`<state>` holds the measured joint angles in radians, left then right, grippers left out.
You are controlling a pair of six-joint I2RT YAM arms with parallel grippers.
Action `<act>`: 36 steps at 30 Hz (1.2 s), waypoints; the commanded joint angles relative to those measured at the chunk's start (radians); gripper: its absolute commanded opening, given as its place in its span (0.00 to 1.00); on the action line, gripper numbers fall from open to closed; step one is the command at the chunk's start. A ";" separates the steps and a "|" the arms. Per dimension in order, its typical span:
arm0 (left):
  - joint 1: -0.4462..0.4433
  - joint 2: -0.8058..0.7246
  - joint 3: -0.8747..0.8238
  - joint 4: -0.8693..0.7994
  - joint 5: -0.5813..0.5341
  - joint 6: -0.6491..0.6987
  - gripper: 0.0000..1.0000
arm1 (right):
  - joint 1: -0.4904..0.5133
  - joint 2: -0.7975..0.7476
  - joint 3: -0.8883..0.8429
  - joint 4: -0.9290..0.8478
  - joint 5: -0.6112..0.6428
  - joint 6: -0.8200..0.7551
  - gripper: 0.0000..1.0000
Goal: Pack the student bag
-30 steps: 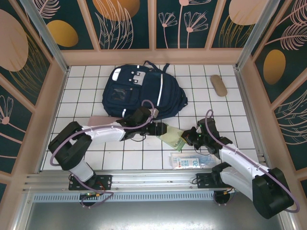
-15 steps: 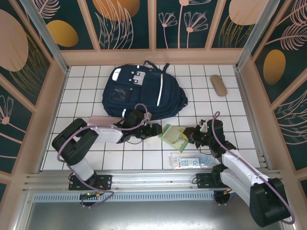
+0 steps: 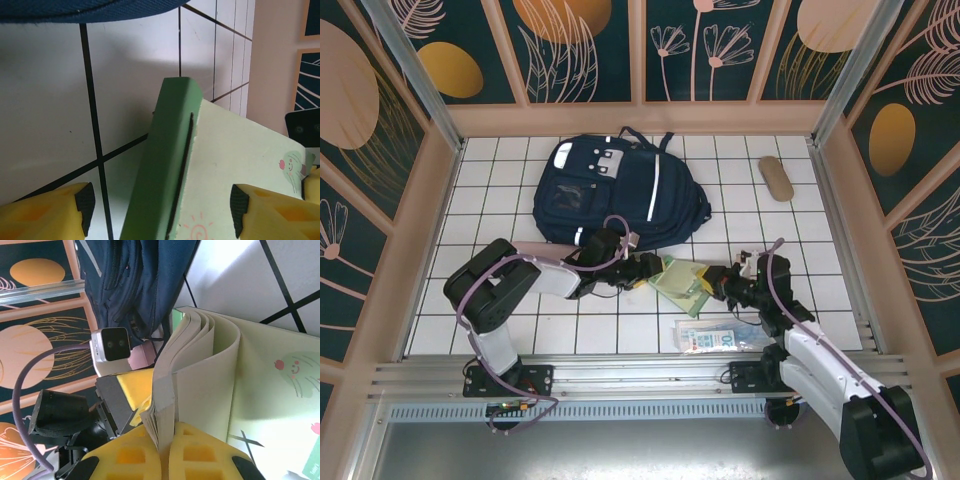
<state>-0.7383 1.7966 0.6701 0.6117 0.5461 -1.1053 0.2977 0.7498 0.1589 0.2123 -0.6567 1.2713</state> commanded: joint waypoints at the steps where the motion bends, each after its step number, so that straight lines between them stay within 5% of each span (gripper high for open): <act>1: -0.007 0.048 -0.023 0.050 0.037 -0.043 0.74 | -0.010 -0.034 -0.012 0.081 -0.027 0.022 0.00; 12: -0.007 0.102 -0.048 0.312 0.122 -0.195 0.62 | -0.010 -0.041 -0.076 0.145 -0.012 0.042 0.00; 17: -0.006 0.129 -0.059 0.414 0.144 -0.253 0.42 | -0.010 -0.041 -0.082 0.128 -0.005 0.025 0.00; 22: -0.007 0.098 -0.060 0.350 0.112 -0.211 0.21 | -0.011 -0.040 -0.075 0.084 0.013 -0.009 0.00; 26: -0.002 0.022 -0.048 0.235 0.072 -0.145 0.17 | -0.008 -0.047 -0.038 -0.038 0.056 -0.077 0.00; 33: 0.005 -0.176 0.007 -0.022 -0.028 -0.021 0.13 | -0.006 -0.082 0.017 -0.196 0.139 -0.170 0.71; 36: 0.007 -0.229 0.019 -0.051 -0.047 -0.024 0.12 | 0.002 -0.083 0.021 -0.176 0.128 -0.171 0.87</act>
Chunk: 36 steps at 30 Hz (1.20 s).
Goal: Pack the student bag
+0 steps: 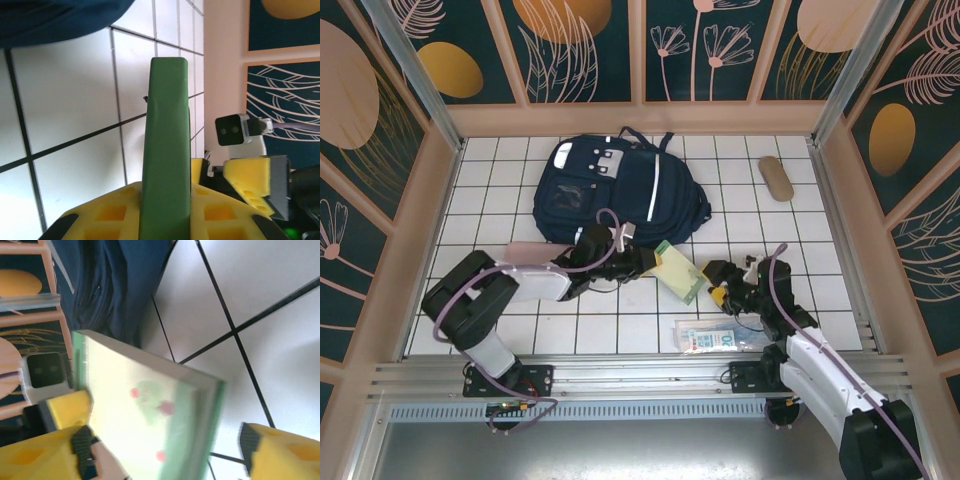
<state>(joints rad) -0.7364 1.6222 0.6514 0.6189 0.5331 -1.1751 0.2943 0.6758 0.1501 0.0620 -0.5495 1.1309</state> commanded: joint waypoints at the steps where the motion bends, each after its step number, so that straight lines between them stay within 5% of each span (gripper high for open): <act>1: 0.005 -0.071 0.039 -0.060 -0.039 0.042 0.12 | 0.009 -0.007 0.030 -0.011 0.015 -0.026 0.90; 6: 0.005 -0.121 0.037 -0.043 -0.054 0.007 0.11 | 0.037 0.010 0.012 0.110 -0.025 0.046 0.93; 18: 0.004 -0.134 0.001 0.060 -0.064 -0.078 0.07 | 0.118 -0.021 -0.024 0.476 -0.001 0.241 0.74; 32: 0.004 -0.133 0.013 0.031 -0.064 -0.047 0.08 | 0.132 -0.073 -0.026 0.431 0.072 0.235 0.20; 34: 0.005 -0.134 0.026 0.001 -0.069 -0.026 0.15 | 0.131 -0.075 -0.007 0.390 0.082 0.210 0.10; 36: 0.006 -0.139 0.046 -0.063 -0.087 0.011 0.36 | 0.129 -0.087 0.035 0.276 0.115 0.159 0.00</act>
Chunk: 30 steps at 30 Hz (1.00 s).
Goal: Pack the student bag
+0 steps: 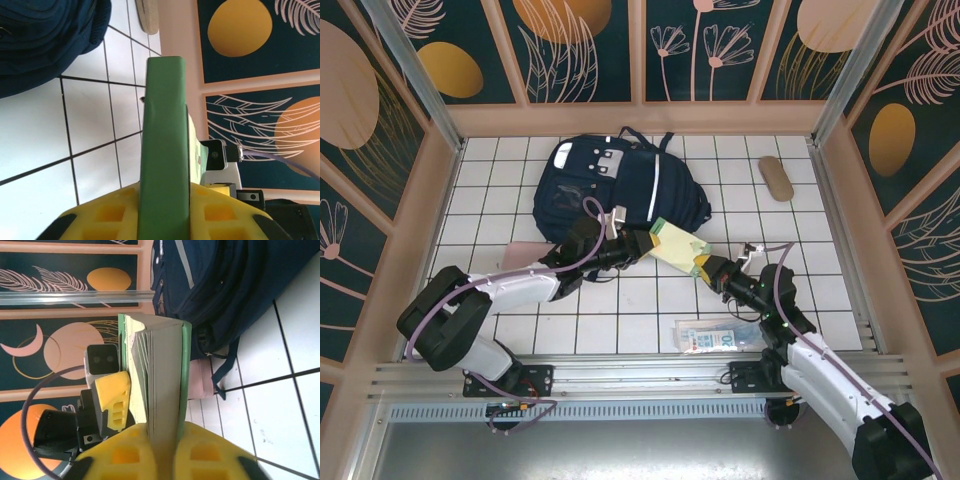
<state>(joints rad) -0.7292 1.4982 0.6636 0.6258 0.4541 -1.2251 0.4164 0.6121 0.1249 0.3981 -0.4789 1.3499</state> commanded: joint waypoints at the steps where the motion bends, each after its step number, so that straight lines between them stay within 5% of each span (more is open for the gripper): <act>1: -0.001 -0.021 0.046 -0.103 -0.017 0.083 0.45 | 0.007 -0.031 0.082 -0.118 0.068 -0.086 0.00; 4: 0.016 -0.049 0.121 -0.271 -0.063 0.199 0.65 | 0.004 -0.041 0.204 -0.407 0.205 -0.221 0.00; 11: 0.105 0.012 0.408 -0.574 -0.169 0.416 0.72 | -0.027 -0.008 0.346 -0.654 0.387 -0.391 0.00; 22: 0.195 0.480 0.893 -0.721 -0.060 0.492 0.67 | -0.115 0.033 0.390 -0.640 0.398 -0.483 0.00; 30: 0.197 0.696 1.122 -0.831 -0.108 0.511 0.65 | -0.172 0.076 0.413 -0.618 0.369 -0.528 0.00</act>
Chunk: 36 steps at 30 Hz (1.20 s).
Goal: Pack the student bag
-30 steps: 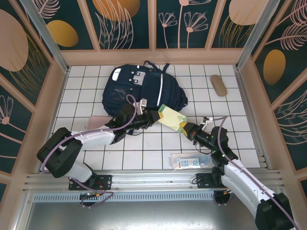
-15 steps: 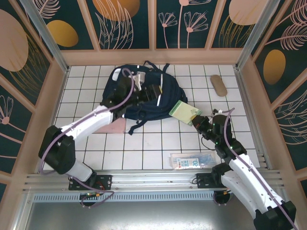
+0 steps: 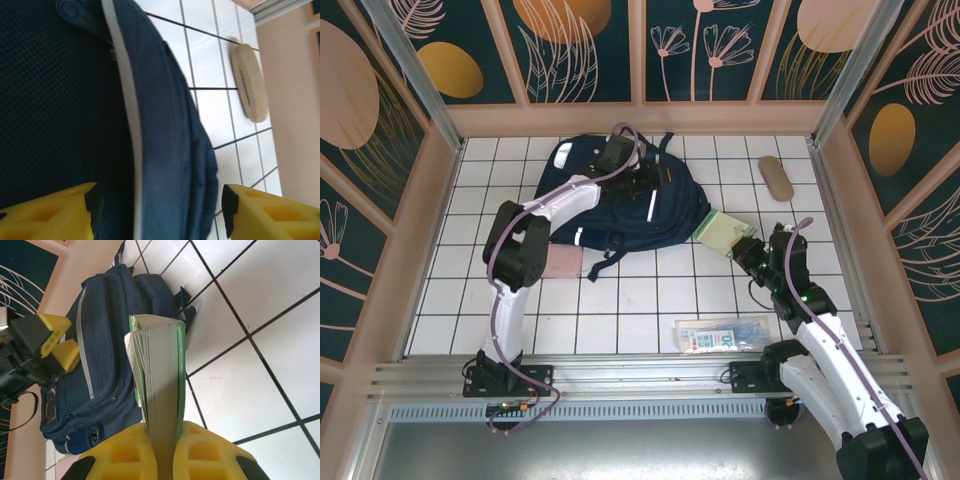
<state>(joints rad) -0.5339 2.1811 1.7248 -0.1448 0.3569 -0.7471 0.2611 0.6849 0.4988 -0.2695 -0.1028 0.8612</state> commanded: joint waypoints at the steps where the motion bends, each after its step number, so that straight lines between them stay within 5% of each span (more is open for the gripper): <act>1: 0.000 0.021 0.059 -0.053 -0.005 0.026 0.65 | -0.023 0.009 0.038 0.054 -0.013 -0.040 0.00; 16: 0.000 0.112 0.078 -0.002 0.092 -0.003 0.33 | -0.103 0.094 0.014 0.136 -0.111 -0.039 0.00; 21: 0.000 0.117 0.120 -0.053 0.055 0.044 0.02 | -0.115 0.099 0.004 0.146 -0.130 -0.024 0.00; 36: 0.085 -0.144 0.217 -0.225 0.111 0.157 0.00 | -0.153 0.144 0.077 0.133 -0.097 -0.064 0.00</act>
<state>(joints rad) -0.4820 2.1674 1.8797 -0.3511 0.4381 -0.6331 0.1181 0.8139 0.5243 -0.1993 -0.2035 0.8162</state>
